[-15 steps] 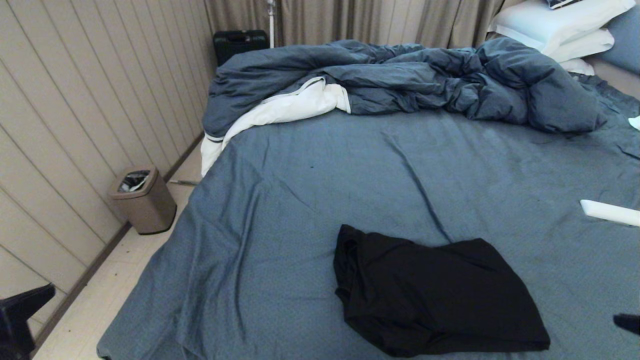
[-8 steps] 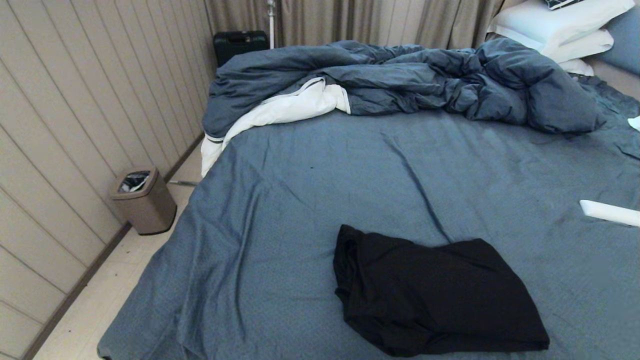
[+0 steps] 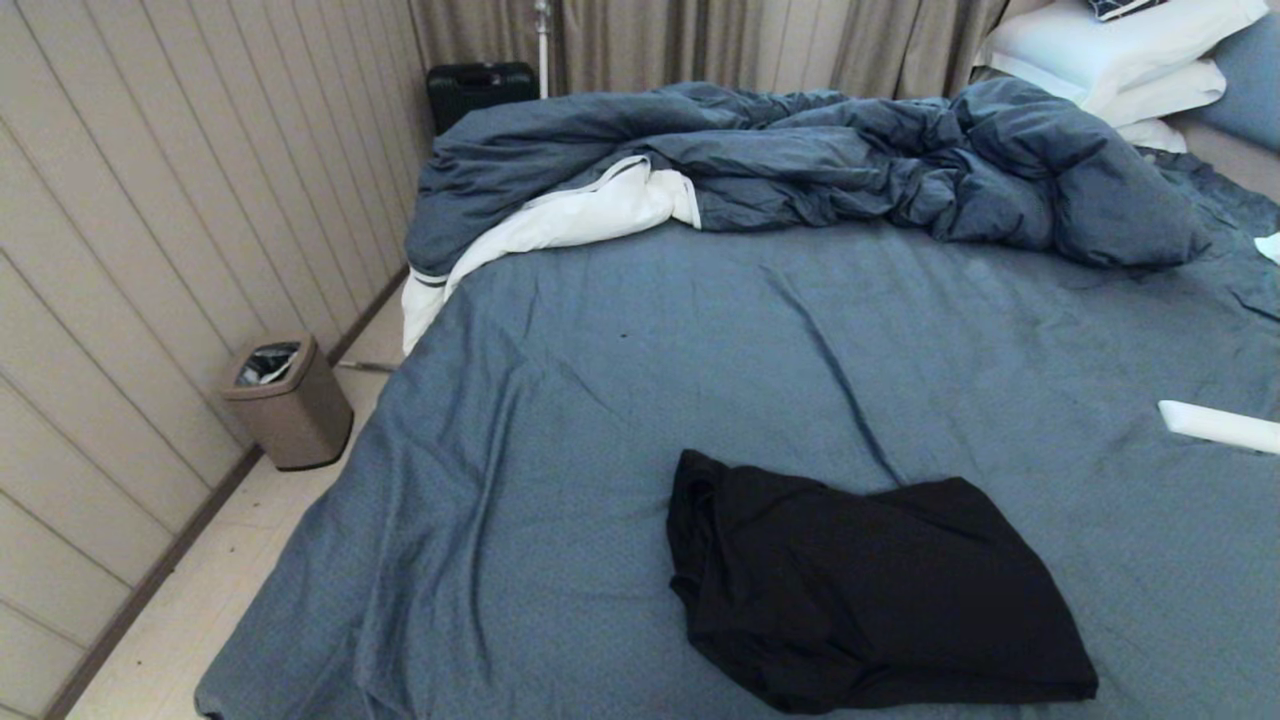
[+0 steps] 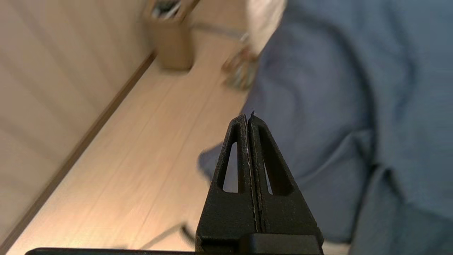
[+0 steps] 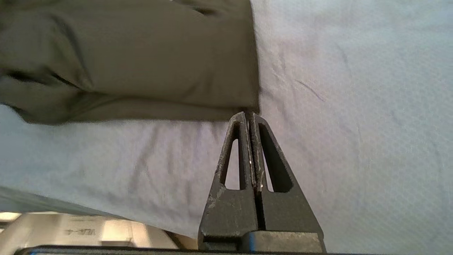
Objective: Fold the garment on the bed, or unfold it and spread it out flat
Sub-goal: Unford the black T-shirt
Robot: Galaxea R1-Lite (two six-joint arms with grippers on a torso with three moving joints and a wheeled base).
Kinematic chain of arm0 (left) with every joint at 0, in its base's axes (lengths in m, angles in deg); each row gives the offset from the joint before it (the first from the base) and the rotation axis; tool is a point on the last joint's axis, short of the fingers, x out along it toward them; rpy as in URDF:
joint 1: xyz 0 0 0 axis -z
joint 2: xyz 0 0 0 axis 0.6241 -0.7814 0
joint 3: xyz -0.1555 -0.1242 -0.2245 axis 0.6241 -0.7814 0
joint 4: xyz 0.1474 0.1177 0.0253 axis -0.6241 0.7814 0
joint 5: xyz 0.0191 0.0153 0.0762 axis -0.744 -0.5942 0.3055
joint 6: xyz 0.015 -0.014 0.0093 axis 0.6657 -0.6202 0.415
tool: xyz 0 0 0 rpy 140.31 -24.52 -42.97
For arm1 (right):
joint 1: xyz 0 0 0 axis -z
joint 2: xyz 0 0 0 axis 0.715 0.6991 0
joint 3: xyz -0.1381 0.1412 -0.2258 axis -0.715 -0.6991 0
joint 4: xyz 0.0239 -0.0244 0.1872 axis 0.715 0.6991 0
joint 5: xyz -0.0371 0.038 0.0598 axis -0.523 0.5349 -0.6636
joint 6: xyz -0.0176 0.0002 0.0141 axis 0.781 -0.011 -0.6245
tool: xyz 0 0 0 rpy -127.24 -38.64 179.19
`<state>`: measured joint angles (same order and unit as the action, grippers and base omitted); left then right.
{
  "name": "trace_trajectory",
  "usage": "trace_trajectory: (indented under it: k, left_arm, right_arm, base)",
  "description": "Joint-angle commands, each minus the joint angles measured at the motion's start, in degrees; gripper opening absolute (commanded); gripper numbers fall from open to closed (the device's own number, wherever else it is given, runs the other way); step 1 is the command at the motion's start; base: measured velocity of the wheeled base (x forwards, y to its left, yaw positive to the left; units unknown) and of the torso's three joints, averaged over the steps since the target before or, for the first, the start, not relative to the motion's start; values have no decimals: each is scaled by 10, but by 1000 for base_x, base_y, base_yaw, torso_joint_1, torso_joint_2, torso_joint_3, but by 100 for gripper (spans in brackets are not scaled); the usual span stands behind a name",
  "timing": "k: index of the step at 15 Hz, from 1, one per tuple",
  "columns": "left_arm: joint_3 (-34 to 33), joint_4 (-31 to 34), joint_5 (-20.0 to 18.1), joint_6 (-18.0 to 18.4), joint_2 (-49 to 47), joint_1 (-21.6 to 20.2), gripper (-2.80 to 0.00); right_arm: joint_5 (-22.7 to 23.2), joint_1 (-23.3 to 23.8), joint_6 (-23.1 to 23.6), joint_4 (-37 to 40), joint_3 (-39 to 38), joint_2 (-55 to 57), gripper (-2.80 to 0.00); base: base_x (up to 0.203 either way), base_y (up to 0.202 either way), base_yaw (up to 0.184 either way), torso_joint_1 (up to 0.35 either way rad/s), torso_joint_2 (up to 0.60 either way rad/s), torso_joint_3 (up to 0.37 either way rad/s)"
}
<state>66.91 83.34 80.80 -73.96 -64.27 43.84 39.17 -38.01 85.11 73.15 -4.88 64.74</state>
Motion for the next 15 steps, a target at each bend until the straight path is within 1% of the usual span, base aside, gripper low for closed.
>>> trace_trajectory:
  k: [1,2,3,4,5,6,7,8,9,11,12,13,14,15]
  left_arm:
    - [-11,-16,-12,9,0,-1,-280]
    - [-11,-15,-19,22,0,0,-280]
    - [-9,-11,-19,28,0,-1,-280]
    - [-8,-8,-20,43,1,-1,-280]
    - [-8,-7,-16,67,1,-1,-280]
    - [-11,-6,-14,81,0,0,-280]
    - [-11,-8,-13,83,0,0,-280]
    - [-11,-8,-13,77,0,0,-280]
    - [-11,-7,-14,63,0,-1,-280]
    - [-11,-4,-27,-10,0,-1,-280]
    - [-11,-3,-54,-36,0,-1,-280]
    - [-12,-1,-86,-48,0,-1,-280]
    - [-12,5,-96,-46,1,-1,-280]
    - [-10,14,-93,-28,1,-1,-280]
  right_arm:
    - [-15,0,14,-8,-15,0,-280]
    - [-23,-1,32,-18,-18,0,-280]
    - [-23,-1,39,-17,-19,0,-280]
    - [-23,-5,39,-14,-18,-1,-280]
    - [-26,-21,39,-14,-19,-1,-280]
    - [-31,-48,41,-5,-22,-8,-280]
    - [-34,-84,44,18,-22,-21,-280]
    - [-36,-96,47,27,-22,-28,-280]
    - [-37,-91,49,28,-23,-39,-280]
    - [-38,-79,49,28,-24,-69,-280]
    - [-38,-77,49,28,-24,-83,-280]
    - [-38,-75,49,28,-23,-91,-280]
    - [-38,-75,49,28,-23,-91,-280]
    - [-38,-75,49,28,-23,-91,-280]
  base:
    - [0,0,0,0,0,0]
    - [0,0,0,0,0,0]
    - [0,0,0,0,0,0]
    - [0,0,0,0,0,0]
    - [0,0,0,0,0,0]
    - [0,0,0,0,0,0]
    - [0,0,0,0,0,0]
    - [0,0,0,0,0,0]
    - [0,0,0,0,0,0]
    - [0,0,0,0,0,0]
    - [0,0,0,0,0,0]
    - [0,0,0,0,0,0]
    - [0,0,0,0,0,0]
    - [0,0,0,0,0,0]
